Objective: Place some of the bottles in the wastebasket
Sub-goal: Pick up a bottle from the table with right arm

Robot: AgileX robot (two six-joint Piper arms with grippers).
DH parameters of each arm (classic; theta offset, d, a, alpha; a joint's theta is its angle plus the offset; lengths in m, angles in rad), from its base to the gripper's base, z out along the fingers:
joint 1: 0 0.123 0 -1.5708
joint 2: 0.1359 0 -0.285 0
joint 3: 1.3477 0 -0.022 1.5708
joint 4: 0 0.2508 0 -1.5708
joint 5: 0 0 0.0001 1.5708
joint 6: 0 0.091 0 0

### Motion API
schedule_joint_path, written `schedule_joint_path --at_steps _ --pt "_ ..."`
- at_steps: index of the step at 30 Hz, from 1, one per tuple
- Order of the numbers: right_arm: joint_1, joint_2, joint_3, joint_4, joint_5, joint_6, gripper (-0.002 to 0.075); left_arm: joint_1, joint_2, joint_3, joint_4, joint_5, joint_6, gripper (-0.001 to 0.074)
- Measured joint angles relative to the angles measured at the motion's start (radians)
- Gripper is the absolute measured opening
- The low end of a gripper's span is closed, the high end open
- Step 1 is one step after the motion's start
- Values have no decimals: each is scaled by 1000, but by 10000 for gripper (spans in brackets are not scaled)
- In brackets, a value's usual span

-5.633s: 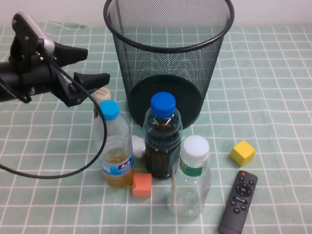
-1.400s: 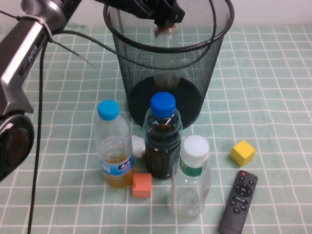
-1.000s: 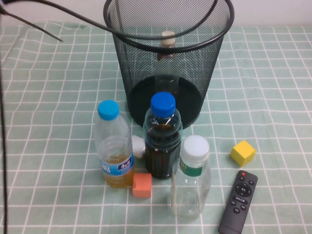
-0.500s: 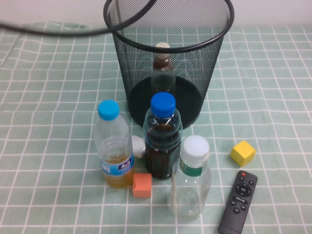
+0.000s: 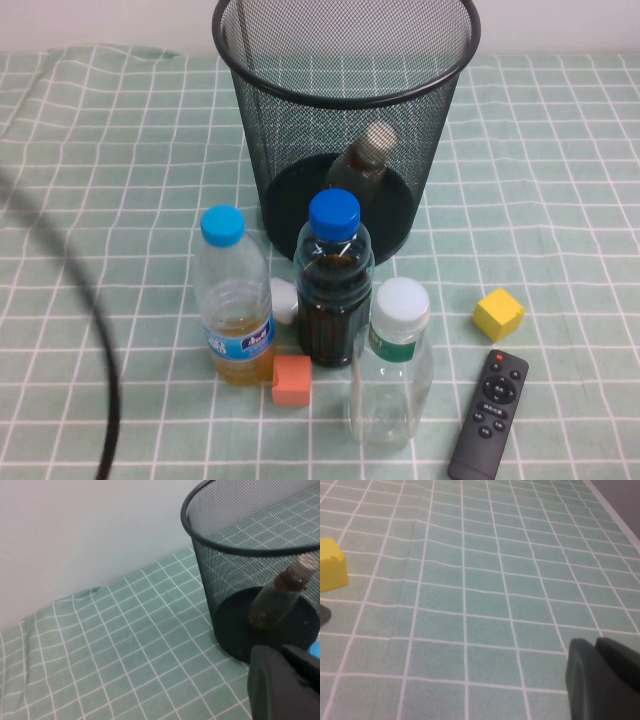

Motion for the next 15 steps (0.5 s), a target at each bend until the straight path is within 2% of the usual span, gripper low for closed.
schedule_joint_path --at_steps 7,15 --pt "0 0 0 0 0 0 -8 0 -351 483 0 -291 -71 -2" --pt "0 0 0 0 0 0 -8 0 -567 742 15 -354 -94 -2"
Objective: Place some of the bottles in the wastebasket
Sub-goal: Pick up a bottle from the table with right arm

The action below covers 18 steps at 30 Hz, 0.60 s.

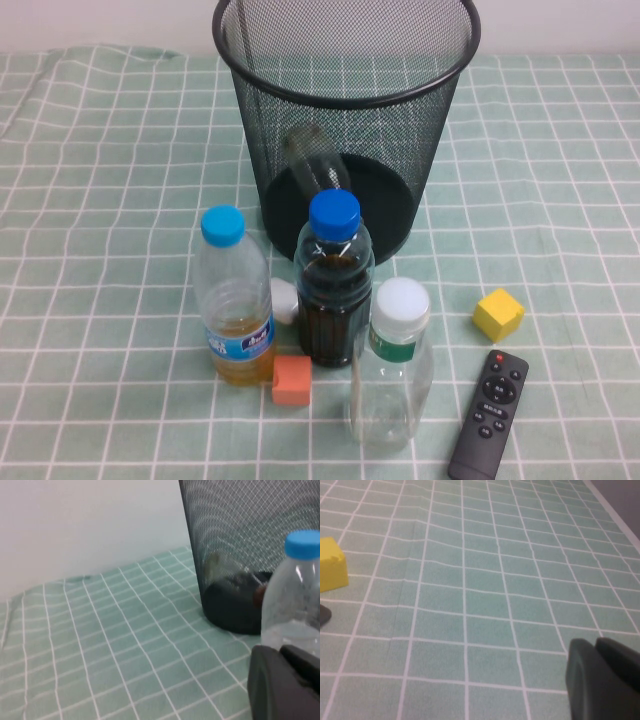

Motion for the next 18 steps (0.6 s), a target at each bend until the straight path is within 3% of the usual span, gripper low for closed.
schedule_joint_path --at_steps 12,18 --pt "0 0 0 0 0 0 -8 13 -105 194 80 -182 -46 -2" --pt "0 0 0 0 0 0 -8 198 -196 287 76 -261 -106 -2"
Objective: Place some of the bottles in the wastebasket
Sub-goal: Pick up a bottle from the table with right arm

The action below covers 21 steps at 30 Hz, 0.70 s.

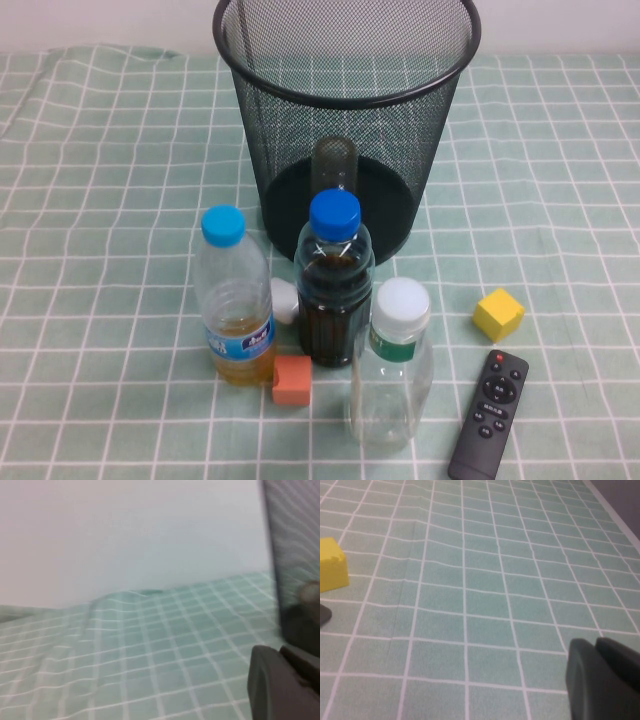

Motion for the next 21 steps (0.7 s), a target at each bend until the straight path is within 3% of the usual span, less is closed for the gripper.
schedule_joint_path --at_steps 4,7,21 --pt "0 0 0 0 0 0 -8 127 -36 51 -44 -60 -2 -2" --pt "0 0 0 0 0 0 -8 172 -38 93 -69 -95 0 -2" --pt "0 0 0 0 0 0 -8 158 -39 114 -93 219 2 -3"
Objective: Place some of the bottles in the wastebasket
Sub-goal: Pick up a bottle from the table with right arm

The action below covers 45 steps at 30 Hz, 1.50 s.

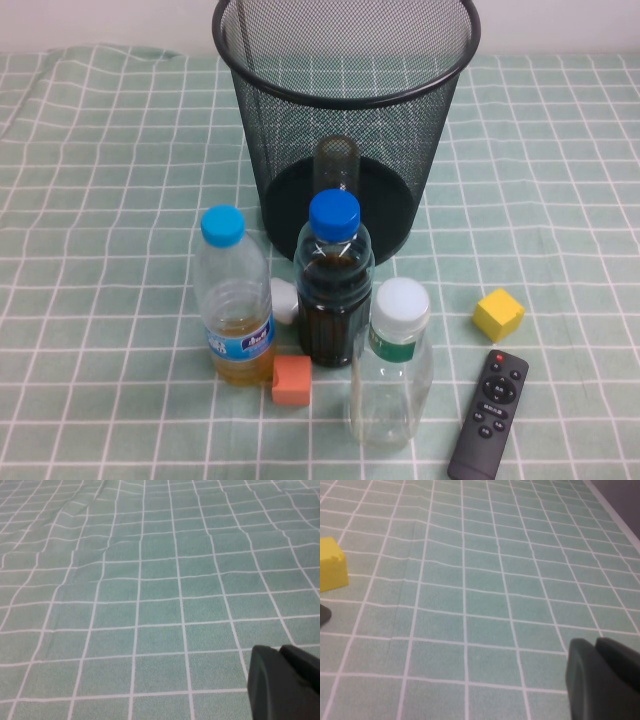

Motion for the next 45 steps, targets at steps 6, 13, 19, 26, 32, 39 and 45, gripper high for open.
schedule_joint_path --at_steps 6,13,19,26,32,39,45 --pt "0 0 0 0 0 0 -8 0 0 0 0 2 0 -3" --pt "0 0 0 0 0 0 -8 0 -2 0 0 2 0 -3" --pt "0 0 0 0 0 0 -8 0 -2 0 0 2 0 -3" --pt "0 0 0 0 0 0 -8 0 -2 0 0 2 0 -3" --pt "0 0 0 -2 -6 0 -8 0 -2 0 0 2 0 -3" --pt "0 0 4 283 -253 128 -8 0 -2 0 0 2 0 -3" --pt "0 0 4 549 -371 181 -8 0 -2 0 0 2 0 -3"
